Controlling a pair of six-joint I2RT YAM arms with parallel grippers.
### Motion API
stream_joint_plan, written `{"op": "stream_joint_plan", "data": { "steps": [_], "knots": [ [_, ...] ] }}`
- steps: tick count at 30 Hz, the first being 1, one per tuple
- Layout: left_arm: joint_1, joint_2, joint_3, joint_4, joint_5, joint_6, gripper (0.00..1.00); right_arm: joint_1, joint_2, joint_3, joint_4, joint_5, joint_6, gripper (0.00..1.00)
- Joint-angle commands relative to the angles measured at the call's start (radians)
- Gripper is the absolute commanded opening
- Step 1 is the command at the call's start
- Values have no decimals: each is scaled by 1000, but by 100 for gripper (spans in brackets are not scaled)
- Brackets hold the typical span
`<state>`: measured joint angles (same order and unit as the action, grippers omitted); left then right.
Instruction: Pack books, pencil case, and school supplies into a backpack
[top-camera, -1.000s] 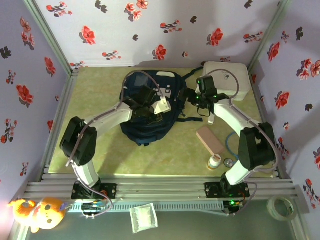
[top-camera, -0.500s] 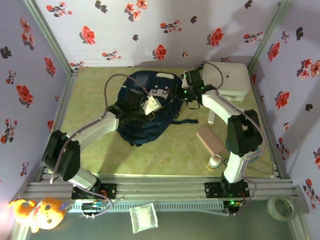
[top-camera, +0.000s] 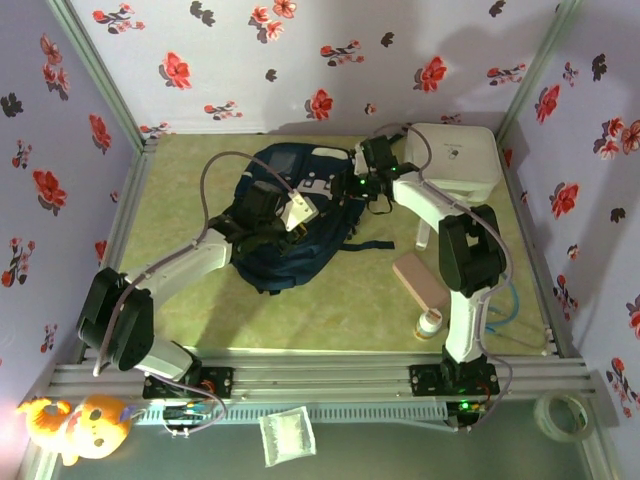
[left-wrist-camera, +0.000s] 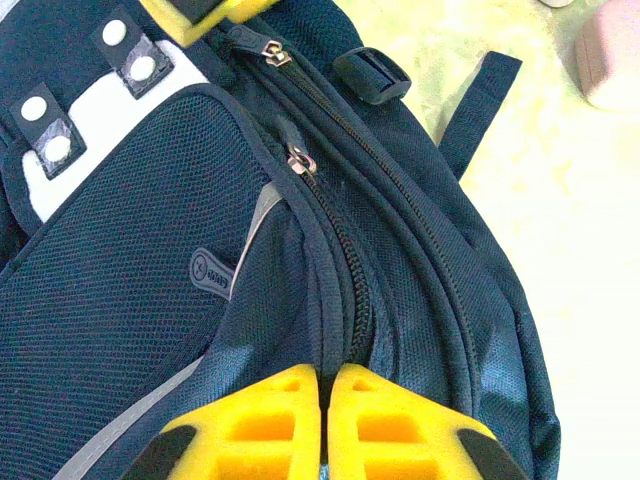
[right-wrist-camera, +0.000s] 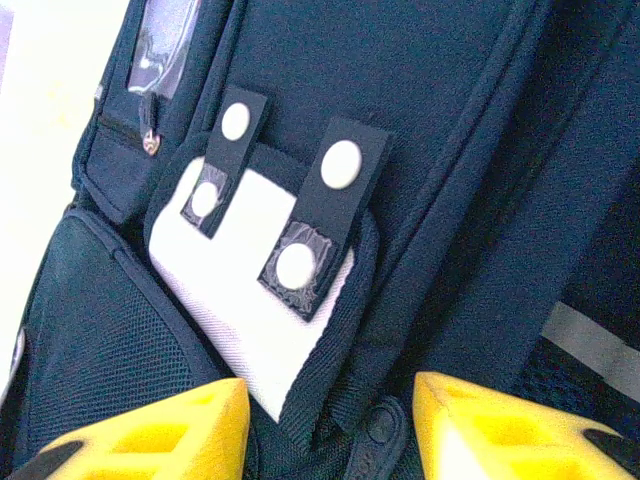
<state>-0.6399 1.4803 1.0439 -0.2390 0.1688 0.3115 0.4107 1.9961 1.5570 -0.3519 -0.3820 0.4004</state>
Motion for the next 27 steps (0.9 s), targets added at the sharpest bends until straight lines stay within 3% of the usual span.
{"op": "stream_joint_plan", "data": {
  "steps": [1, 10, 16, 22, 27],
  "knots": [
    [11, -39, -3, 62, 26, -39, 0, -7, 27, 29, -47, -67, -85, 46],
    [11, -32, 1, 55, 29, -44, 0, -26, 13, 10, -122, -133, -189, 49],
    [11, -21, 4, 63, 29, -51, 0, -27, 13, 4, -144, -126, -222, 34],
    [13, -17, 5, 57, 29, -51, 0, -27, 16, 0, -144, -21, -204, 23],
    [13, -12, 5, 57, 31, -54, 0, -27, 25, 6, -155, 22, -158, 19]
  ]
}}
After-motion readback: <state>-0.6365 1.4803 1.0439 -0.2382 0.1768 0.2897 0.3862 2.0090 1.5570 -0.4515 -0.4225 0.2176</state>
